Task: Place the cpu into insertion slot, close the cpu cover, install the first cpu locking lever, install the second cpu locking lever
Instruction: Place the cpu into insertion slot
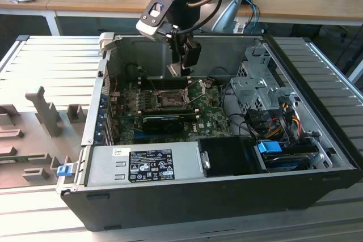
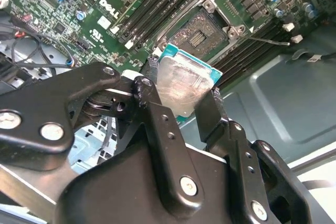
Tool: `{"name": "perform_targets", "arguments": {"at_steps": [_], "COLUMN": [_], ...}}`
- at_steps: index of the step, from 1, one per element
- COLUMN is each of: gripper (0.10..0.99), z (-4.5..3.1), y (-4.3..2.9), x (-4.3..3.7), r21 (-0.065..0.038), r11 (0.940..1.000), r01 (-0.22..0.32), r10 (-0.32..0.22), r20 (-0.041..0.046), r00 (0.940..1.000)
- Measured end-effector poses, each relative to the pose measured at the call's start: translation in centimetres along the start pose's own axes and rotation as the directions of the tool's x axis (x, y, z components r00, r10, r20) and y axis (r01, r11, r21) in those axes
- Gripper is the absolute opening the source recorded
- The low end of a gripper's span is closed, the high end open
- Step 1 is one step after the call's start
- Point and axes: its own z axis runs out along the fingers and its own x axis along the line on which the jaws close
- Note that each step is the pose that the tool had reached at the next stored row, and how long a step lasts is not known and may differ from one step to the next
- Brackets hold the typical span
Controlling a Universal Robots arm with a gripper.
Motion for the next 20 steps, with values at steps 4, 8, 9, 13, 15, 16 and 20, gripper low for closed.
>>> {"name": "perform_targets", "arguments": {"at_steps": [4, 8, 9, 13, 15, 16, 20], "gripper": [0.529, 0.529, 0.529, 0.529, 0.529, 0.529, 0.529], "z": [0.09, 0.23, 0.31, 0.61, 0.76, 0.81, 1.36], "y": [-0.01, -0.02, -0.03, -0.05, -0.06, -0.07, -0.11], "x": [0.0, 0.0, 0.0, 0.0, 0.0, 0.0, -0.01], "r21": [-0.001, -0.001, -0.001, -0.001, -0.001, -0.002, -0.002], "r11": [0.9977, 0.9955, 0.9949, 0.993, 0.9918, 0.9914, 0.9843], "r01": [-0.067, -0.095, -0.101, -0.118, -0.128, -0.131, -0.177], "r10": [0.067, 0.095, 0.101, 0.118, 0.128, 0.131, 0.177], "r20": [0.0055, 0.0078, 0.0083, 0.0097, 0.0104, 0.0106, 0.0144], "r00": [0.9977, 0.9954, 0.9949, 0.9929, 0.9918, 0.9914, 0.9842]}}
